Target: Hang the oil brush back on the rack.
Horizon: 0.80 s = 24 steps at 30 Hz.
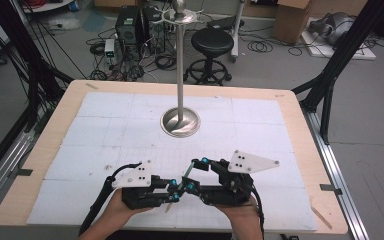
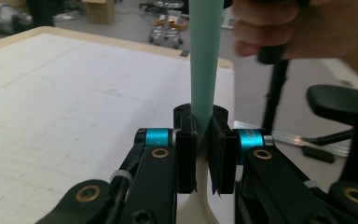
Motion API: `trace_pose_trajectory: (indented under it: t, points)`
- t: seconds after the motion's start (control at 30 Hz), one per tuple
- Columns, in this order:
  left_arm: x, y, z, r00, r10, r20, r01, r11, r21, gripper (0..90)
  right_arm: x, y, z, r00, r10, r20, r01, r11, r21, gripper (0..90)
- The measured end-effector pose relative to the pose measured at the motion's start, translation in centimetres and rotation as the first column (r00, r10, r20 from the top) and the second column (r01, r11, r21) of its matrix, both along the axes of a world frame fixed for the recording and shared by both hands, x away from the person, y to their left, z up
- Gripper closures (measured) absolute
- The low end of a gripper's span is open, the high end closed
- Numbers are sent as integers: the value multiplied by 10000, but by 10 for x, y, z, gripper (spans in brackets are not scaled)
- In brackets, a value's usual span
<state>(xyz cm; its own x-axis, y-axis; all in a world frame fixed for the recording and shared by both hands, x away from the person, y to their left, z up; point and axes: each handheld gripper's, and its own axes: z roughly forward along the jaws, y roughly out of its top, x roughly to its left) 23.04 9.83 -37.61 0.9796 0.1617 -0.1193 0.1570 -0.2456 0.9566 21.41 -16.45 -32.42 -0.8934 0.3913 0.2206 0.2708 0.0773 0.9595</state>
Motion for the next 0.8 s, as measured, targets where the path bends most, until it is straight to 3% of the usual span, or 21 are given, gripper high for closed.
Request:
trace_pose_trajectory:
  t: [0.07,0.1,0.23,0.3,0.5,0.63,0.67,0.8]
  points:
    - [0,1,1,9993,-331,-146,327,9990,-301,821,1,-6,-5,9973,634,357,-650,9969,437,385]
    - [0,1,1,9985,-501,-202,491,9978,-447,821,1,-6,-5,9973,634,357,-650,9969,437,385]
    - [0,3,3,9915,-1236,-413,1192,9884,-942,821,4,-11,-8,9879,1384,700,-1446,9850,942,470]
    - [0,4,3,9872,-1541,-414,1496,9840,-963,821,5,-11,-8,9801,1788,860,-1875,9763,1078,513]
    - [-2,3,2,9770,-2072,-505,2009,9736,-1085,821,10,-6,-9,9485,2932,1197,-3099,9370,1610,630]
    - [-3,4,2,9719,-2311,-456,2251,9682,-1091,821,12,-4,-9,9383,3239,1214,-3416,9230,1773,671]
    - [-3,4,3,9718,-2311,-462,2249,9681,-1105,821,12,-3,-9,9332,3382,1213,-3559,9163,1836,716]
    - [-3,4,2,9710,-2351,-439,2291,9669,-1121,821,12,-2,-9,9253,3599,1192,-3770,9066,1894,773]
